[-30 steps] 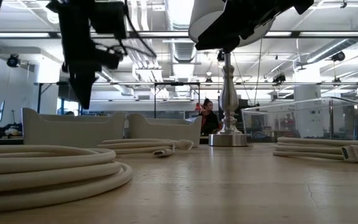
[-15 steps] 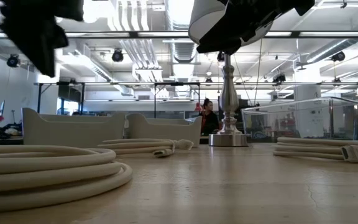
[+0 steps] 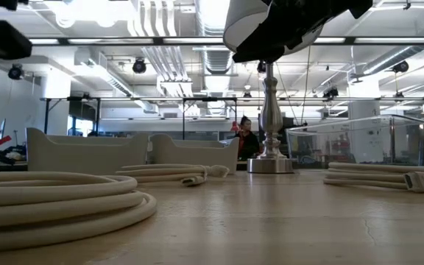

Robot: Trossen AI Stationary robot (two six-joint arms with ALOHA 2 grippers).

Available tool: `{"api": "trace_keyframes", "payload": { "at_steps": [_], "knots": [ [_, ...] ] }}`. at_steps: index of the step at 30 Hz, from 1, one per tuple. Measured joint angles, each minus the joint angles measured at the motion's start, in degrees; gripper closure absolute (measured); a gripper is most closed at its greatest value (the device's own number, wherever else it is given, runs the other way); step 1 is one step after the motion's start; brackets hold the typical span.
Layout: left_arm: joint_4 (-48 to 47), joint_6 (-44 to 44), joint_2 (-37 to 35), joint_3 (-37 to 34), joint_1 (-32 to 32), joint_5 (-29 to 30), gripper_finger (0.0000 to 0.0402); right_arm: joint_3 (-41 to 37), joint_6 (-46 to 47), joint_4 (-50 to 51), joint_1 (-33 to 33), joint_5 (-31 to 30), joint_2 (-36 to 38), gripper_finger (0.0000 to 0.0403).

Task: Pick & Place USB Port
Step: Put the light brown USB cable into the right white bin

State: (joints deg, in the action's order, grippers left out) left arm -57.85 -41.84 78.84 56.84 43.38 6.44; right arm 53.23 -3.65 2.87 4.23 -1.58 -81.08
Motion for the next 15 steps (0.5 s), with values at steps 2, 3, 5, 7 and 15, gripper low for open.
{"api": "trace_keyframes", "payload": {
  "at_steps": [2,3,5,7,15],
  "knots": [
    [1.11,-2.13,1.48,0.02,-0.02,-2.79,0.0278,0.00,-2.16,-0.21,0.00,0.00,0.00,0.0243],
    [1.55,-3.32,2.38,0.02,-0.02,-4.30,0.0278,0.00,-2.97,-0.21,0.00,0.00,0.00,0.0245],
    [1.92,-5.66,4.16,0.00,0.06,-6.68,0.0278,0.28,-4.54,-0.15,0.00,-0.01,0.00,0.0247],
    [2.07,-7.79,5.62,0.00,0.08,-8.45,0.0280,0.72,-6.03,-0.25,-0.01,-0.02,0.00,0.0248],
    [4.18,-8.62,11.56,0.00,0.20,-9.84,0.0282,2.57,-12.97,-0.32,0.00,-0.03,0.00,0.0239]
  ]
}}
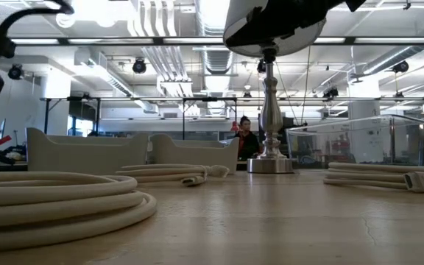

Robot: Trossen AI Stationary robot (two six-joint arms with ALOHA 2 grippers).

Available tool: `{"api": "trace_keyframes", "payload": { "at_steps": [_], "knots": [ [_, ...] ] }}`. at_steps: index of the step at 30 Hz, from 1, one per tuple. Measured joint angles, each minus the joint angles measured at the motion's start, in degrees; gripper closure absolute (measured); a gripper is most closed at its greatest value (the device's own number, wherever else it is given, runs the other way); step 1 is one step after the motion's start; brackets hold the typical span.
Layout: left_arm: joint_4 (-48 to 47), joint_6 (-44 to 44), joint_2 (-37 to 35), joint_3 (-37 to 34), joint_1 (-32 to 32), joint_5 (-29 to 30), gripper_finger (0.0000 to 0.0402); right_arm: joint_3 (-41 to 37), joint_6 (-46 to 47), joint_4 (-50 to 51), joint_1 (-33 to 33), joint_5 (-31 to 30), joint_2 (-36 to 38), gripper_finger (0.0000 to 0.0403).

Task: Pick & Place USB Port
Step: Put the light brown USB cable into the right white bin

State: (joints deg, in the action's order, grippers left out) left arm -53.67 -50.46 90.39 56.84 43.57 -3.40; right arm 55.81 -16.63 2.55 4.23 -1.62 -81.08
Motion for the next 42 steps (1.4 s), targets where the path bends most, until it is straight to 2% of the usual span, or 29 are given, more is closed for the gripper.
{"api": "trace_keyframes", "payload": {
  "at_steps": [10,19,28,33,39,42],
  "knots": [
    [-0.52,-0.12,5.28,-1.29,-0.08,6.79,0.0282,1.18,-3.74,-0.10,-0.04,-0.01,0.00,0.0242],
    [-0.46,-0.81,5.57,-3.30,-0.18,14.45,0.0282,1.18,-6.07,-0.31,-0.04,0.00,0.00,0.0237],
    [1.45,-0.61,5.68,-4.63,-0.22,16.48,0.0286,1.18,-6.05,-0.31,-0.04,0.03,0.00,0.0246],
    [2.07,1.25,5.74,-4.66,-0.24,16.92,0.0315,1.18,-5.90,-0.31,-0.04,0.03,0.00,0.0248],
    [3.34,7.34,5.82,-4.60,-0.25,18.43,0.0379,1.18,-4.38,-0.30,0.00,0.13,0.00,0.0247],
    [3.30,8.82,5.90,-4.25,-0.28,20.85,0.0388,1.18,-2.83,-0.28,0.00,0.14,0.00,0.0252]
  ]
}}
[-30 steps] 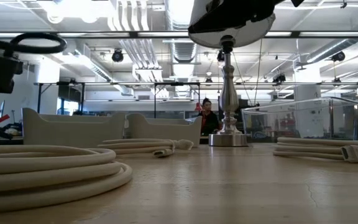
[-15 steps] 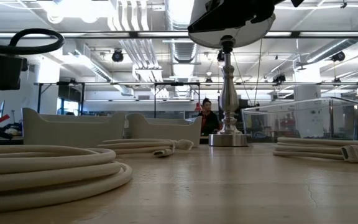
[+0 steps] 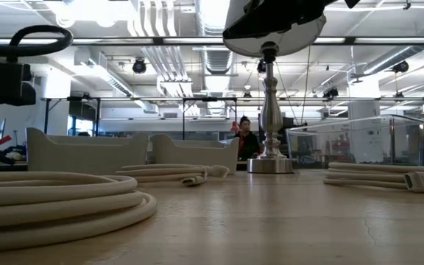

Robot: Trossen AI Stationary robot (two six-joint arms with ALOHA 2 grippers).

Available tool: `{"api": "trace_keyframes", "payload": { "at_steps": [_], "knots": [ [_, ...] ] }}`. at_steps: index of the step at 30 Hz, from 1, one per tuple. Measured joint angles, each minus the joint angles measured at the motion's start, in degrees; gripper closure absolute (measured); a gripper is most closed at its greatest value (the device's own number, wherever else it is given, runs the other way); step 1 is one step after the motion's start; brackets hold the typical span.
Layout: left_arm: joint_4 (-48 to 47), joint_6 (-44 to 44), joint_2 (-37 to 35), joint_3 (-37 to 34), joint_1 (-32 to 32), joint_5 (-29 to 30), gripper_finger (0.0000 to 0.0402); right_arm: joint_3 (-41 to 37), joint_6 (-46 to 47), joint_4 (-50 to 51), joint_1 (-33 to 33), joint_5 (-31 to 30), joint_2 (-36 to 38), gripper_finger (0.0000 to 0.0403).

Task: Pick & Place USB Port
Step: Put the light brown USB cable into the right white bin

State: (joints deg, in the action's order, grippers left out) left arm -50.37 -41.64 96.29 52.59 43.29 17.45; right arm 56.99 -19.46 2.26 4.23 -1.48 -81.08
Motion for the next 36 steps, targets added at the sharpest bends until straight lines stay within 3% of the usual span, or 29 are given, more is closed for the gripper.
{"api": "trace_keyframes", "payload": {
  "at_steps": [5,12,22,26,29,36],
  "knots": [
    [0.37,5.00,-0.64,2.14,-1.03,11.92,0.0376,0.00,2.80,0.19,0.00,-0.02,0.00,0.0259],
    [-3.58,12.39,-5.92,6.01,-6.10,18.62,0.0379,0.00,7.71,0.55,0.00,-0.03,0.00,0.0260],
    [0.65,28.85,-16.06,9.59,-18.38,32.80,0.0379,-0.86,15.19,0.94,0.02,-0.02,0.00,0.0264],
    [6.78,36.93,-18.36,9.67,-25.65,33.07,0.0378,-2.80,13.83,2.08,0.28,-0.07,0.02,0.0268],
    [12.23,43.14,-18.58,9.67,-31.89,32.81,0.0377,-4.00,18.63,2.60,0.27,-0.10,0.02,0.0266],
    [31.19,57.65,-13.84,9.65,-47.28,24.44,0.0377,-4.59,24.91,6.54,0.63,-0.17,0.02,0.0259]
  ]
}}
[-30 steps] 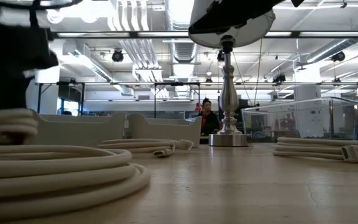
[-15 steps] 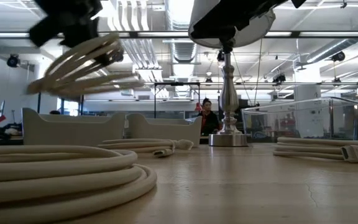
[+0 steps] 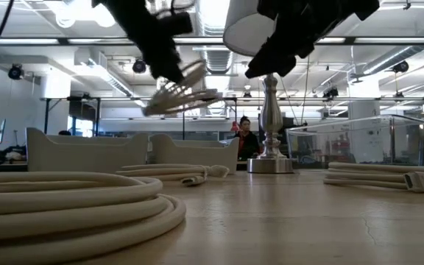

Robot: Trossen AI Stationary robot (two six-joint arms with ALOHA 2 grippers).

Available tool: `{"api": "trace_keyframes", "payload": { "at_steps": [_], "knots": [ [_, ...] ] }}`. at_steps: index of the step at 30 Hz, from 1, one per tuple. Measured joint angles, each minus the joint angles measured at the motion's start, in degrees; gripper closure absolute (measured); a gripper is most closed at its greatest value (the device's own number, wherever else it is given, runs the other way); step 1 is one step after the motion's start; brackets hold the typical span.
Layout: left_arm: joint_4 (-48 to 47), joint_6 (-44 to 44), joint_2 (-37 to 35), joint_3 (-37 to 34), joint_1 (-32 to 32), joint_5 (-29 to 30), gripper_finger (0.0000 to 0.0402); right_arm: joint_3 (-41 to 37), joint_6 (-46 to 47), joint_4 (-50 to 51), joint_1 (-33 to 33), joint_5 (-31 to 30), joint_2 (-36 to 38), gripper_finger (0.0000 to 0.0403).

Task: Pick & Place USB Port
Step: Put the light brown USB cable into the right white bin

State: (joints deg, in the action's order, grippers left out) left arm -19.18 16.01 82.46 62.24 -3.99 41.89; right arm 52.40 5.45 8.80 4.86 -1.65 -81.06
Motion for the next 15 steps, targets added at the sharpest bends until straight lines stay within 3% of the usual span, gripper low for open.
{"api": "trace_keyframes", "payload": {
  "at_steps": [7,15],
  "knots": [
    [9.19,0.92,6.95,0.00,-10.34,-0.42,0.0376,-1.34,1.45,0.04,0.82,0.03,0.00,0.0269],
    [12.15,0.63,15.40,-0.02,-14.41,0.19,0.0376,-3.04,4.75,-0.03,0.91,0.02,0.00,0.0271]
  ]
}}
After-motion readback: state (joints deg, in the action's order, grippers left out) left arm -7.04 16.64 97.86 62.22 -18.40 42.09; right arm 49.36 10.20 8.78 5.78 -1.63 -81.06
